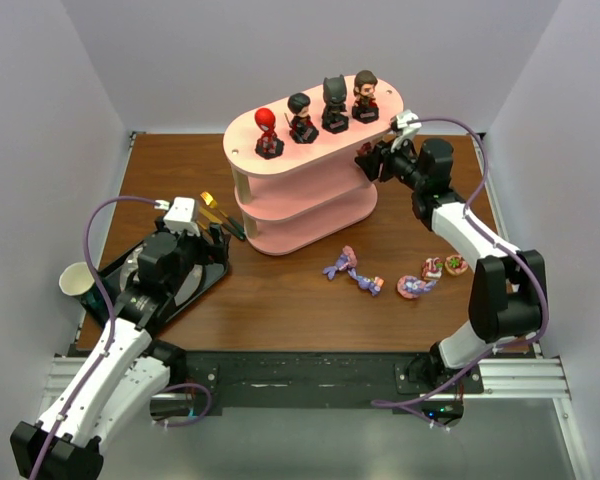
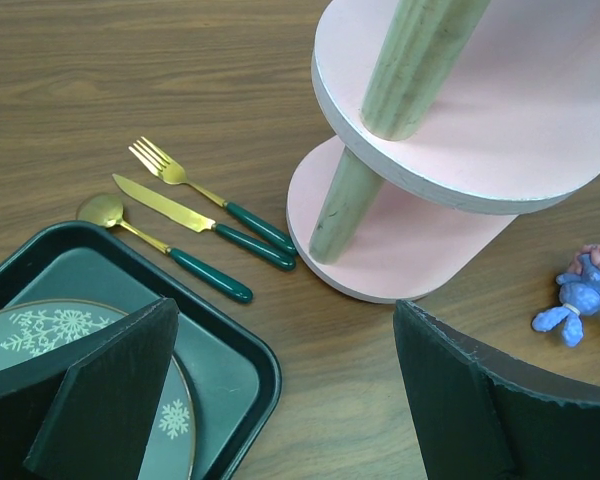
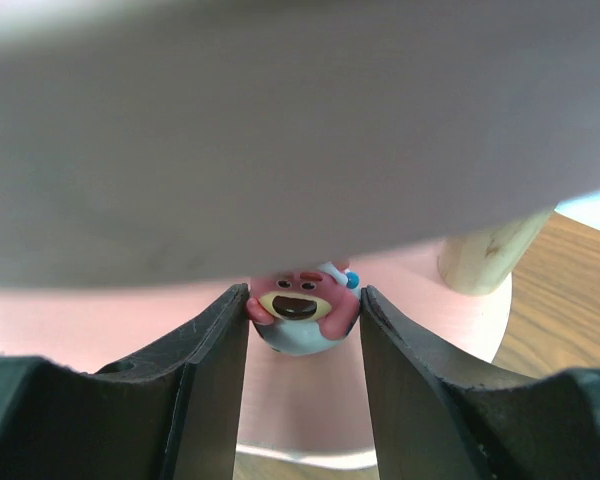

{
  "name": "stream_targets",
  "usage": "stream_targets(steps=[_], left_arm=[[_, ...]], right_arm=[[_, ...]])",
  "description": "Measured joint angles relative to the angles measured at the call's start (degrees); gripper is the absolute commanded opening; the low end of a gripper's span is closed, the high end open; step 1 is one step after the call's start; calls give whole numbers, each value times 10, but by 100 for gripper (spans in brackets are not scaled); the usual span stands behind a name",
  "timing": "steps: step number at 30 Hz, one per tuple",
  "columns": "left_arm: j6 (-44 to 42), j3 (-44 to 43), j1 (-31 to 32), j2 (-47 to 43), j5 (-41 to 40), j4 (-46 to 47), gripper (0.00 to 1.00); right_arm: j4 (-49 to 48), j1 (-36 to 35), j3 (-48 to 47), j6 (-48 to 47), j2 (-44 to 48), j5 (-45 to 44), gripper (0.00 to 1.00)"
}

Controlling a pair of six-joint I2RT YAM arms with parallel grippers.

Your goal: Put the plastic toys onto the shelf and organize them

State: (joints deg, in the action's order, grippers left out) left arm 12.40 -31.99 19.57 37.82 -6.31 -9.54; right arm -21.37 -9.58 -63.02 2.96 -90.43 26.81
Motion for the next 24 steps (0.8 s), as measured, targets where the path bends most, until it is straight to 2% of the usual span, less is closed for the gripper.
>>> stream_targets(steps=[6,11,14,24], left_arm=[[0,0,0,1,1,0,93],[0,0,0,1,2,0,93],[0,0,0,1,2,0,93],[0,0,0,1,4,0,93]], right_arm=[[-11,3,-2,1,-8,5,8],[-18,4,-2,2,-10,12,19],[-18,4,-2,2,-11,13,23],[3,6,-14,0,-12,23,28]])
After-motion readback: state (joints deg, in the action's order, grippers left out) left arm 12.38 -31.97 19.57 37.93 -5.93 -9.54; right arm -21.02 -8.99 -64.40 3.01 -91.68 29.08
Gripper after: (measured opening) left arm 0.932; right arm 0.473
